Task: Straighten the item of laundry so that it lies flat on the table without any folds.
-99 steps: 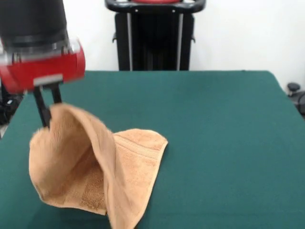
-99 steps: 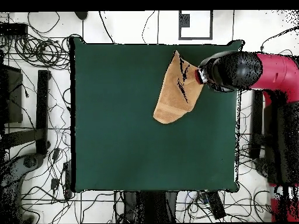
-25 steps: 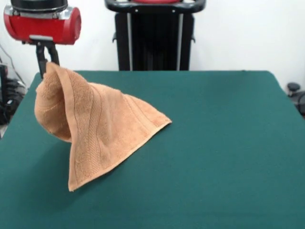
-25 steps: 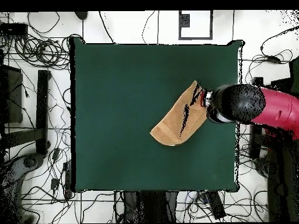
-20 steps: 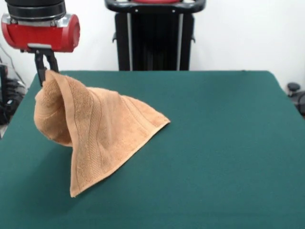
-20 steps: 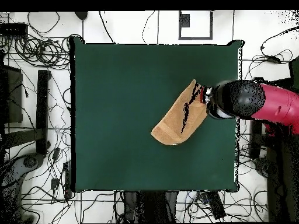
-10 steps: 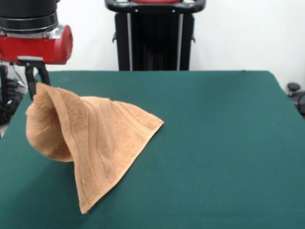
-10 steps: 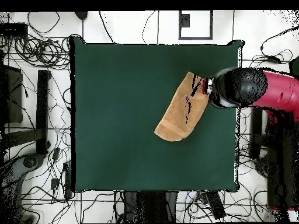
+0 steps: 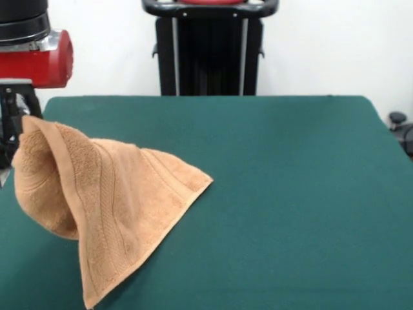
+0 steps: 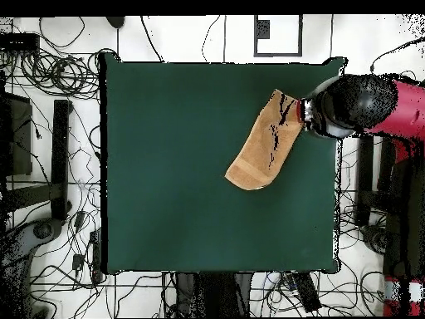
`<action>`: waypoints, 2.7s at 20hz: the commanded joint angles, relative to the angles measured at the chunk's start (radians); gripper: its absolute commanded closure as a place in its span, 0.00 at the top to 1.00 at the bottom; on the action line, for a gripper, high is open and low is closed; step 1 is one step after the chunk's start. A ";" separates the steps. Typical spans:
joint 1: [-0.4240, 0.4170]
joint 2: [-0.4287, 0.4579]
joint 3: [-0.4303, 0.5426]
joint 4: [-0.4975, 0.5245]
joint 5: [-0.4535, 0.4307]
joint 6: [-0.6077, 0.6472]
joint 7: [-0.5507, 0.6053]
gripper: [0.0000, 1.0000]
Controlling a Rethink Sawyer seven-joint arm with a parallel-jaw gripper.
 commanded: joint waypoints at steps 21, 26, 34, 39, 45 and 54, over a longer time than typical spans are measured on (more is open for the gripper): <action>0.135 0.309 0.201 -0.632 -0.107 0.339 -0.642 0.00; 0.145 0.321 0.223 -0.681 -0.129 0.357 -0.673 0.00; 0.049 -0.110 0.004 0.096 0.051 -0.029 -0.263 0.00; 0.104 -0.360 -0.136 0.383 0.107 -0.084 -0.008 0.00; 0.278 -0.516 -0.344 0.514 0.169 -0.026 0.261 0.00; 0.414 -0.541 -0.482 0.575 0.221 -0.050 0.382 0.00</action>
